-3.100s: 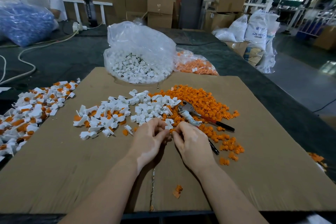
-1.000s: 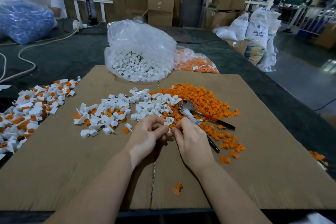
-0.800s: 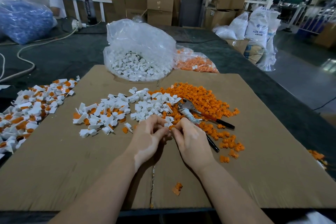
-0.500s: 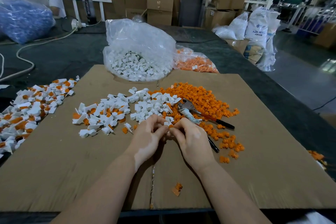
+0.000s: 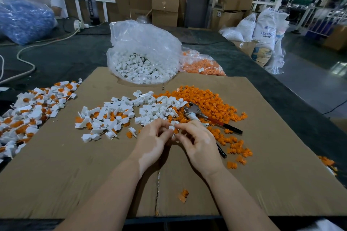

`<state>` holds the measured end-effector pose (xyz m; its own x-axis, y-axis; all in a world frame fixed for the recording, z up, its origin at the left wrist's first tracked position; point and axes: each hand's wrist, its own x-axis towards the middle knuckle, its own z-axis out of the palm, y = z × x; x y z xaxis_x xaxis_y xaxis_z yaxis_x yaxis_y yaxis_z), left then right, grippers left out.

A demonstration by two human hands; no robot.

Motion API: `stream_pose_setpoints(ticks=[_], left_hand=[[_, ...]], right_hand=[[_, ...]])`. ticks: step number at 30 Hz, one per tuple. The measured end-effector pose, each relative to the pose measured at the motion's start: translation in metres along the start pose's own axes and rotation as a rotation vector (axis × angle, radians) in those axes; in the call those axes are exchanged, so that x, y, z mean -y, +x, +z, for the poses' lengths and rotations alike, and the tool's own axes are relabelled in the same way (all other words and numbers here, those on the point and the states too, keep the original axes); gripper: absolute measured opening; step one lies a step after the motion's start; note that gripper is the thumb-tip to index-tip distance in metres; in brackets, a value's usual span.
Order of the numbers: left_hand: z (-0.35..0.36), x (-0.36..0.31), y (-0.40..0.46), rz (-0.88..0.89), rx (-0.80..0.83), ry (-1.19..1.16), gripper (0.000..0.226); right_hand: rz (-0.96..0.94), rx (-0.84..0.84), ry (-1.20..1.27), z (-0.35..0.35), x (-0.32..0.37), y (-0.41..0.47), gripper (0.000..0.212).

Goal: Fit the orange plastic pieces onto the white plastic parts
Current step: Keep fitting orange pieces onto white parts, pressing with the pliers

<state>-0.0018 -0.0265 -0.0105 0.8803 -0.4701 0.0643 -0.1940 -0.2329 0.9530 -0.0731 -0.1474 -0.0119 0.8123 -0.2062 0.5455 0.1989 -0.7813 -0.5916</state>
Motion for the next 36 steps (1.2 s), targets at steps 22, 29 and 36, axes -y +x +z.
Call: stream_pose_setpoints(ticks=[22, 29, 36], left_hand=[[0.0009, 0.0014, 0.0009, 0.03, -0.053, 0.084, 0.005], [0.001, 0.0005, 0.0007, 0.033, -0.053, 0.109, 0.006], [0.0008, 0.0003, -0.0004, 0.034, -0.056, 0.123, 0.006]], right_hand=[[0.011, 0.023, -0.037, -0.0004, 0.0019, 0.0, 0.019], [0.02, 0.025, -0.053, 0.0001, 0.0015, 0.0, 0.018], [0.018, 0.024, -0.07, 0.0002, 0.0018, -0.0003, 0.018]])
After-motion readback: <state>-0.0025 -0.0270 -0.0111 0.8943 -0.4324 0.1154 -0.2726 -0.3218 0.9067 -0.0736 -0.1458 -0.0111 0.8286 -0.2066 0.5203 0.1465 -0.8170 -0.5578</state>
